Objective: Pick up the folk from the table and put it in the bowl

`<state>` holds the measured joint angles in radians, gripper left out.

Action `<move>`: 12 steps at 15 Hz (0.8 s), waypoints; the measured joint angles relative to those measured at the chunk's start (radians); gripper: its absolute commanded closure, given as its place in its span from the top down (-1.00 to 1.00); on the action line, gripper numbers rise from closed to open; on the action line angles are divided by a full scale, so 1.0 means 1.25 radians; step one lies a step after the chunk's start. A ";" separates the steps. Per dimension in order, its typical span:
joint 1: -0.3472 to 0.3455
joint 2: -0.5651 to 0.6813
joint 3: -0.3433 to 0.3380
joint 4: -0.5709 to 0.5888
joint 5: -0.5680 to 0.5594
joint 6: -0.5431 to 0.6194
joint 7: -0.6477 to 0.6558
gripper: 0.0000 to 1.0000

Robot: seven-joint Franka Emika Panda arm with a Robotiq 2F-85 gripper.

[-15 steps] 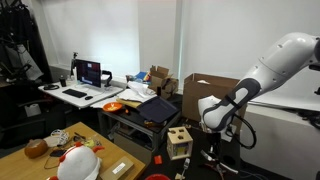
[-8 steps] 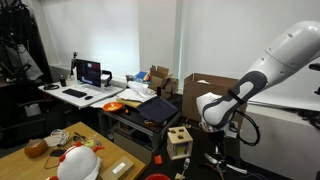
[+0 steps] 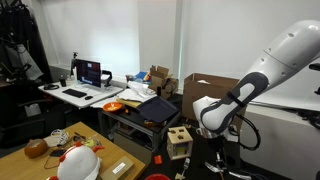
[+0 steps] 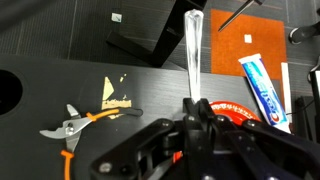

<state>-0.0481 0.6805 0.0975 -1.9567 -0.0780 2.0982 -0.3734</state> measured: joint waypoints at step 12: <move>0.075 0.078 0.019 0.006 -0.050 -0.041 -0.016 -0.96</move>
<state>0.0452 0.7777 0.1211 -1.9492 -0.1408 2.0476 -0.3931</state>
